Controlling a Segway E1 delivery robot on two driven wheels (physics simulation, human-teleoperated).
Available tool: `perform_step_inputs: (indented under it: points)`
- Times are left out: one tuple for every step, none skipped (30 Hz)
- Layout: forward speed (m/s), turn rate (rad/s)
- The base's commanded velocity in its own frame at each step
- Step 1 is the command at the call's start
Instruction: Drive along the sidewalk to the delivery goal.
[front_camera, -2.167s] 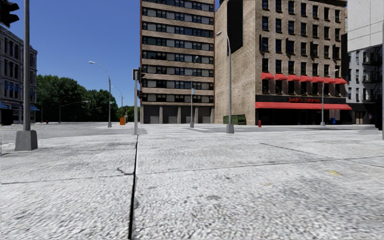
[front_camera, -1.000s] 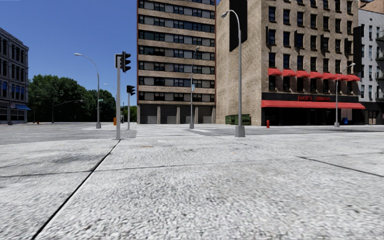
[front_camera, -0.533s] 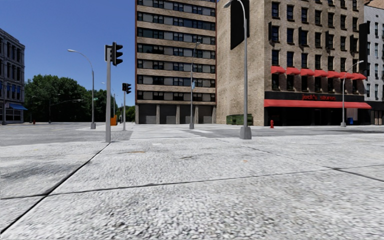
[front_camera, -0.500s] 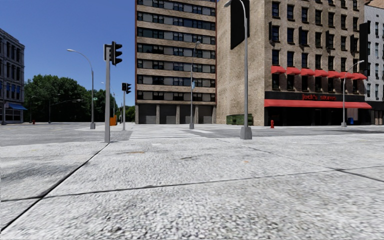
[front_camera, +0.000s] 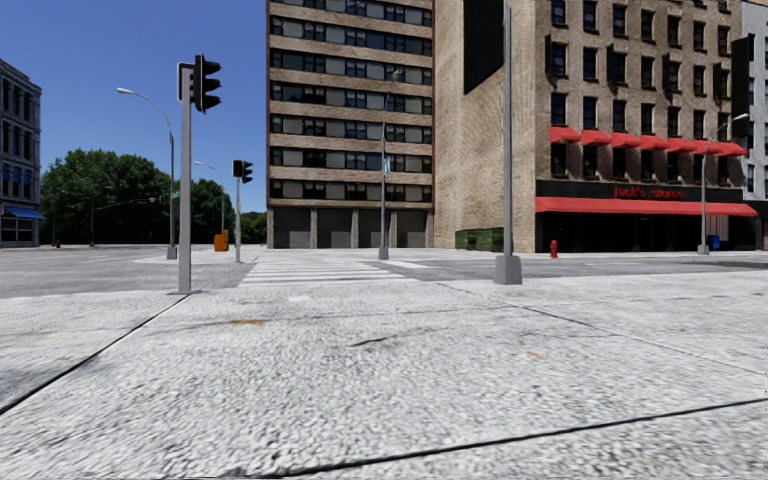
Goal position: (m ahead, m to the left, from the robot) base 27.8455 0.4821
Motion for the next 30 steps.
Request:
perform_step_inputs:
  points:
    - [2.0,0.0]
    - [2.0,0.0]
    - [2.0,0.0]
    - [2.0,0.0]
    - [2.0,0.0]
    - [2.0,0.05]
    - [2.0,0.06]
    - [2.0,0.07]
    - [2.0,0.09]
    - [2.0,0.09]
    - [2.0,0.12]
    - [2.0,0.17]
    - [2.0,0.23]
    - [2.0,0.26]
    - [2.0,0.26]
    - [2.0,0.26]
    - [2.0,0.26]
    - [2.0,0.26]
    - [2.0,0.26]
    - [2.0,0.26]
    - [2.0,0.26]
    - [2.0,0.26]
    - [2.0,0.26]
    - [2.0,0.26]
    - [2.0,0.26]
    - [2.0,0.26]
    - [2.0,0.26]
    - [2.0,0.26]
    - [2.0,0.26]
    - [2.0,0.26]
